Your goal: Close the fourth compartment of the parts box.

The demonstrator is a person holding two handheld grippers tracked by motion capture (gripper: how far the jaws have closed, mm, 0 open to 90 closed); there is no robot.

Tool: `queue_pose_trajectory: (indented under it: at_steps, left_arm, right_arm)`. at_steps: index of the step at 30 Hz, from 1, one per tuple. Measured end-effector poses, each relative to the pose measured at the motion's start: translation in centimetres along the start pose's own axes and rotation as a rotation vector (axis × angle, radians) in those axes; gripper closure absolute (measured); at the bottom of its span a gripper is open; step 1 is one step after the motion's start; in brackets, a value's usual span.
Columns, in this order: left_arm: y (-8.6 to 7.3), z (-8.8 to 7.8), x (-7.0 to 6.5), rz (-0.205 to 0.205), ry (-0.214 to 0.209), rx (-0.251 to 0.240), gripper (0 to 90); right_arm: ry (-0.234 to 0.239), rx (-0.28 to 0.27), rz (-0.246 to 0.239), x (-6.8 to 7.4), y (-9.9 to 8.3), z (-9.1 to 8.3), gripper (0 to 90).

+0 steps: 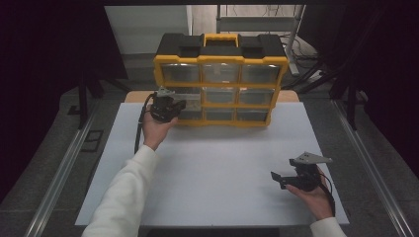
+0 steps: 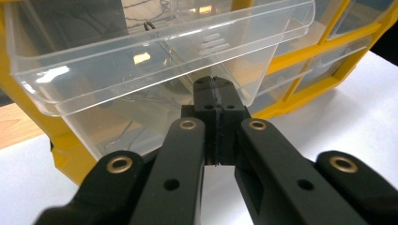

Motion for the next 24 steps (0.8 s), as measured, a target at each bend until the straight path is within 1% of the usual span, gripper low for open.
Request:
queue_pose_trajectory:
  at_steps: [6,10,13,15,20,24]
  left_arm:
    - [0.3,0.3,0.2,-0.013,0.003,-0.006,89.8]
    - [0.3,0.5,0.5,-0.011,0.013,-0.003,89.8]
    - [0.4,0.7,0.6,-0.019,0.016,-0.006,89.8]
    - [0.5,0.8,0.7,-0.033,0.012,-0.012,89.8]
    - [0.6,1.0,0.9,-0.036,0.02,-0.014,89.8]
    - [0.8,1.3,1.1,-0.053,0.018,-0.021,89.8]
  right_arm:
    - [0.001,-0.002,-0.001,0.0,0.0,0.0,9.4]
    - [0.002,0.001,0.0,0.0,0.0,0.0,9.4]
    - [0.001,-0.002,-0.001,0.0,0.0,0.0,9.4]
    - [0.001,-0.004,-0.001,-0.1,0.1,0.0,9.4]
    - [0.002,-0.005,-0.001,0.0,0.1,0.0,9.4]
    - [0.003,-0.006,-0.001,0.0,0.1,-0.1,9.4]
Point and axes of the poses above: each handheld gripper's, and its own axes: z roughly forward along the jaws, y roughly out of its top, x roughly to its left, the point moved 10 cm from there along z, roughly forward along the jaws, and after that the axes turned 9 degrees about z, right-handed, at the moved point
